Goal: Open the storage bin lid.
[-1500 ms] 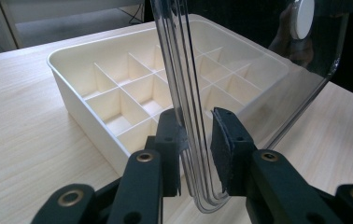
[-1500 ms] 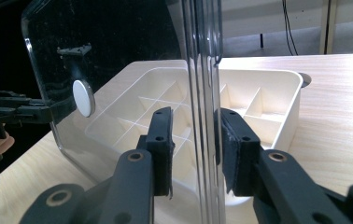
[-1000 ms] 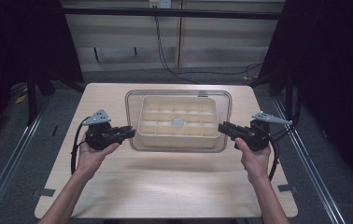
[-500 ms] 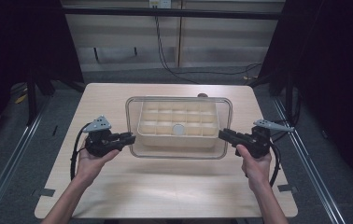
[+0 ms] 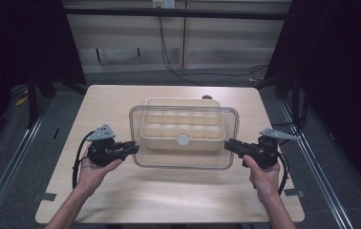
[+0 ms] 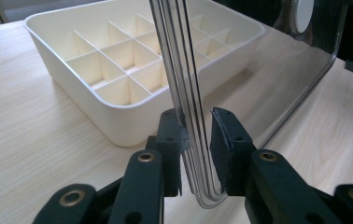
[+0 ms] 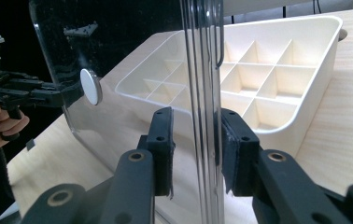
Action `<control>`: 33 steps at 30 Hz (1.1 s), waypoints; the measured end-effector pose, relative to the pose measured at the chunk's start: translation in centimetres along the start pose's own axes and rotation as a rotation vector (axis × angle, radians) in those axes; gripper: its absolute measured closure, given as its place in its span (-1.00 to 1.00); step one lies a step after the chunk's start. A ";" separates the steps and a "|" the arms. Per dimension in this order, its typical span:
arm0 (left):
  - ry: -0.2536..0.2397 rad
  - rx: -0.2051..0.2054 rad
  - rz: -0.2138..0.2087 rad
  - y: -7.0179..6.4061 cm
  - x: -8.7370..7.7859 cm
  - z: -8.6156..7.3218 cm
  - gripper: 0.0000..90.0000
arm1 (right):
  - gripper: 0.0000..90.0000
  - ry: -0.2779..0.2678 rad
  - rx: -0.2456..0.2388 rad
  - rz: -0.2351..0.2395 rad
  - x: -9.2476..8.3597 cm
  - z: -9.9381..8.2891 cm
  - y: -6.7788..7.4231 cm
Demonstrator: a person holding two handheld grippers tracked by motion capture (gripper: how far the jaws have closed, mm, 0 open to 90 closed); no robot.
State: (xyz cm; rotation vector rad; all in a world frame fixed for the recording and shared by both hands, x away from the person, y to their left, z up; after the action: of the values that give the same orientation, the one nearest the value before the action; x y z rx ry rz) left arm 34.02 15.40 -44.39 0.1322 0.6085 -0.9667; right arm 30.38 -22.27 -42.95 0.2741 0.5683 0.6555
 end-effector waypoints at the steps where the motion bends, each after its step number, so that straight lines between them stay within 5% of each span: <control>1: 0.005 0.003 0.001 -0.1 0.0 -0.1 0.65 | 0.52 0.004 0.007 0.003 -0.1 -0.2 0.1; 33: 0.065 0.012 -0.039 -2.0 -0.9 -3.5 0.65 | 0.52 0.079 0.031 0.021 -0.7 -4.5 1.0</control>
State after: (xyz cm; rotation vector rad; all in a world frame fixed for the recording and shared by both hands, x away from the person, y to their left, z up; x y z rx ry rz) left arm 30.60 16.18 -46.49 0.1638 0.6667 -1.0066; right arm 26.84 -21.66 -45.90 0.2844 0.6520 0.6800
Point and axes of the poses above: each handheld gripper's, and its own axes: x roughly forward along the jaws, z roughly out of its top, y roughly to its left, the point moved 6 cm from there along x, roughly forward along the jaws, and after that the axes turned 2 degrees about y, right-handed, at the moved point
